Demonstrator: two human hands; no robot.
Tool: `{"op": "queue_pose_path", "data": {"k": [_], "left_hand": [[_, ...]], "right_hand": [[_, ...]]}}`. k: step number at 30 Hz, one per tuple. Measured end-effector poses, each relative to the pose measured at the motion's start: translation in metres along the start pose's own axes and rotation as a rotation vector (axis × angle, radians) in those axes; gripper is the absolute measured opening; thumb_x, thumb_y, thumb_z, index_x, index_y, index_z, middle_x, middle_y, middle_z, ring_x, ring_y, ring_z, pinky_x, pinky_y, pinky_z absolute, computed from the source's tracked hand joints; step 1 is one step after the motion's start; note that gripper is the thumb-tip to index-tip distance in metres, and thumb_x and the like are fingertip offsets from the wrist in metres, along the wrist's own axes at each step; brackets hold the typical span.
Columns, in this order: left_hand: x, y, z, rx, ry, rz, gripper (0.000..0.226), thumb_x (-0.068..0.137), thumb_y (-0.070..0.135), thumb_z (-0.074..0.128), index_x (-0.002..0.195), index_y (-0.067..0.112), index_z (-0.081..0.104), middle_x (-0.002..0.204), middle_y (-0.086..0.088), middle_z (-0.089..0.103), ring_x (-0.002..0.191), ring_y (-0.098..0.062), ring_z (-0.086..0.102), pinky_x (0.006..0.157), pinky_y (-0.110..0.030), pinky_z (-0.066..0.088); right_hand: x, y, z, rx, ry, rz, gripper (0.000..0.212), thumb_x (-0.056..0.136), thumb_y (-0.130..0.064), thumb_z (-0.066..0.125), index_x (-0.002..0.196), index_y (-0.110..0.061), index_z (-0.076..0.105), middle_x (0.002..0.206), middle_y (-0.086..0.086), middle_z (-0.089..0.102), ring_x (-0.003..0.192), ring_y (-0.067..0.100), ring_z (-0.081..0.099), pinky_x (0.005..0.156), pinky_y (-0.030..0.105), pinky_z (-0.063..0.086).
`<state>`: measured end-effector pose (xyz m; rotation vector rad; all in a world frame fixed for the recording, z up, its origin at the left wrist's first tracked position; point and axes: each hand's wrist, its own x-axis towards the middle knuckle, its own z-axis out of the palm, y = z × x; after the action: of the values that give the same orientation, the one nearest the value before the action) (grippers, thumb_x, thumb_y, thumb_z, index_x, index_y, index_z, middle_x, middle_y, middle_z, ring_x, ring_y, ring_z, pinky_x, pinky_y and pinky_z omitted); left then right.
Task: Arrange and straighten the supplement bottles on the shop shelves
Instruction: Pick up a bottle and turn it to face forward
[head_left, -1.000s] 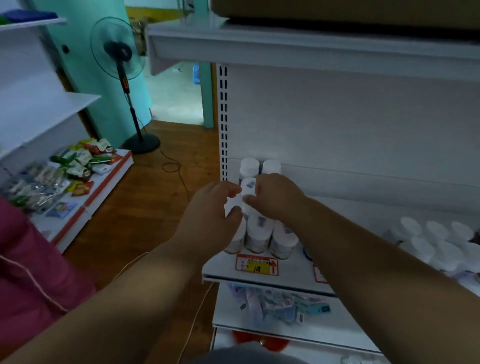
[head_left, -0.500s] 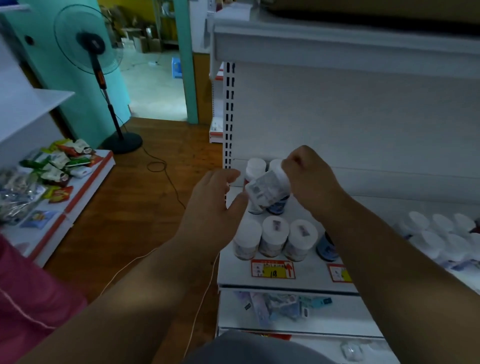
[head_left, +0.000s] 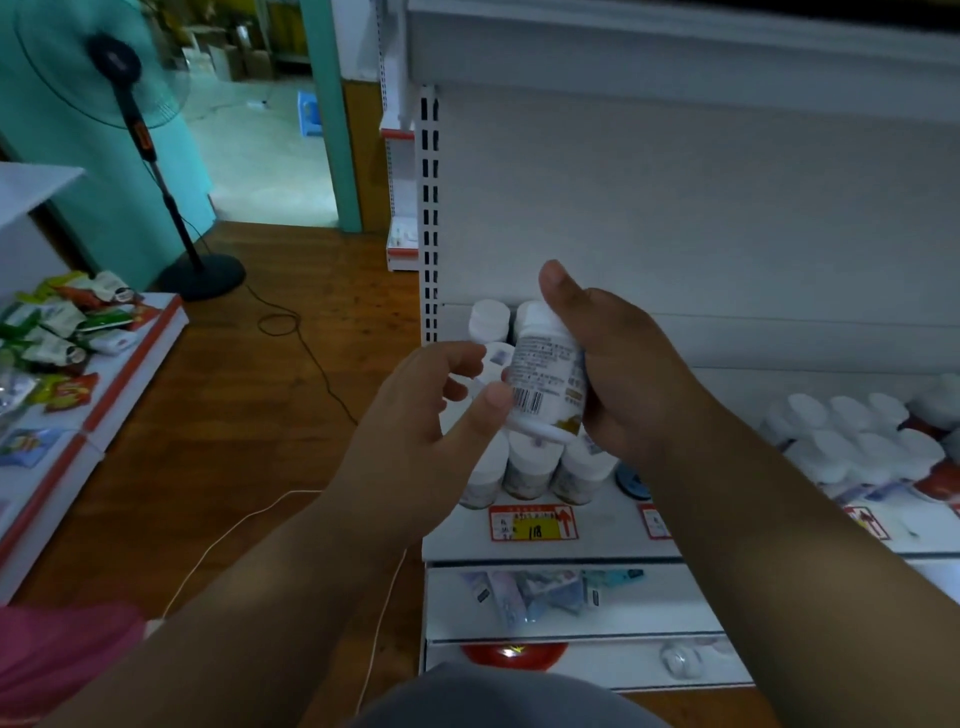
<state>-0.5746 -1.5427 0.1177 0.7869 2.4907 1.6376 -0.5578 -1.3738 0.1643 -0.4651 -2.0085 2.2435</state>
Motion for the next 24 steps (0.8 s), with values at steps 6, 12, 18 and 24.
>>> {"op": "queue_pose_path", "data": {"k": [6,12,18,24], "left_hand": [[0.000,-0.005,0.001,-0.085,0.000,-0.065,0.050,0.082,0.067,0.038,0.120,0.038,0.053,0.116,0.023,0.056,0.107,0.004,0.052,0.086,-0.030,0.050],[0.002,-0.005,0.004,0.073,0.036,-0.025,0.055,0.065,0.081,0.039,0.108,0.048,0.047,0.103,0.032,0.048,0.100,0.018,0.043,0.073,-0.015,0.039],[0.011,-0.014,-0.003,0.084,0.099,-0.054,0.069,0.065,0.082,0.037,0.115,0.038,0.052,0.107,0.022,0.055,0.097,0.003,0.053,0.072,-0.020,0.045],[0.013,-0.026,-0.002,0.060,0.098,-0.061,0.063,0.072,0.078,0.037,0.116,0.036,0.053,0.108,0.021,0.056,0.099,0.002,0.054,0.074,-0.020,0.046]], "right_hand": [[-0.001,0.002,0.002,0.102,0.059,0.080,0.060,0.070,-0.057,0.075,0.101,-0.007,0.058,0.108,0.027,0.065,0.102,0.040,0.066,0.082,0.059,0.055],[-0.001,0.000,0.011,0.132,0.085,0.100,0.070,0.049,-0.055,0.080,0.099,-0.009,0.062,0.096,0.019,0.071,0.080,0.029,0.073,0.064,0.040,0.058],[0.003,-0.001,0.007,0.342,-0.028,0.194,0.036,0.082,-0.016,0.068,0.112,-0.001,0.056,0.127,0.033,0.056,0.114,0.046,0.058,0.089,0.063,0.049],[0.015,0.006,-0.004,0.139,-0.034,0.144,0.029,0.091,-0.008,0.060,0.119,-0.002,0.058,0.121,0.026,0.061,0.113,0.039,0.061,0.096,0.057,0.048]]}}
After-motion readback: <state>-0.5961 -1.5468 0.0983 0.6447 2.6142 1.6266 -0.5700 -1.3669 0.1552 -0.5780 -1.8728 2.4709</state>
